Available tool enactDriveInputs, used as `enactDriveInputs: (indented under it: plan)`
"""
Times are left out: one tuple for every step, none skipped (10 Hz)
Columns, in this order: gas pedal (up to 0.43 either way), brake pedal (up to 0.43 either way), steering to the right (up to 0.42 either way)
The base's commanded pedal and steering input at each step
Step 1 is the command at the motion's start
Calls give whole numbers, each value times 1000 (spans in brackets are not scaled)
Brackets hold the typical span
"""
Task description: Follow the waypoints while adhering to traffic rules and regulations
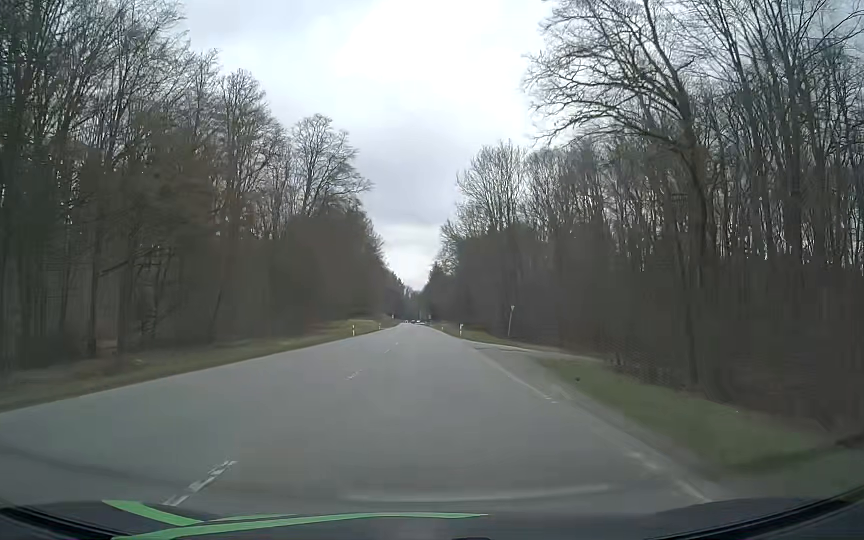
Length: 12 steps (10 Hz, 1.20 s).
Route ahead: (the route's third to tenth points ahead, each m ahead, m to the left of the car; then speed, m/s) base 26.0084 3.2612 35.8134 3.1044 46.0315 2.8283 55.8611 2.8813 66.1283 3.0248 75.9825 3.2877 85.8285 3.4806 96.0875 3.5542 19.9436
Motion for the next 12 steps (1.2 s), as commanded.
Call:
enactDriveInputs:
  plan:
    - [209, 0, 1]
    - [209, 0, 1]
    - [209, 0, 1]
    - [209, 0, 1]
    - [209, 0, 1]
    - [209, 0, 1]
    - [209, 0, 1]
    - [209, 0, 1]
    - [209, 0, 1]
    - [209, 0, 1]
    - [209, 0, 1]
    - [209, 0, 1]
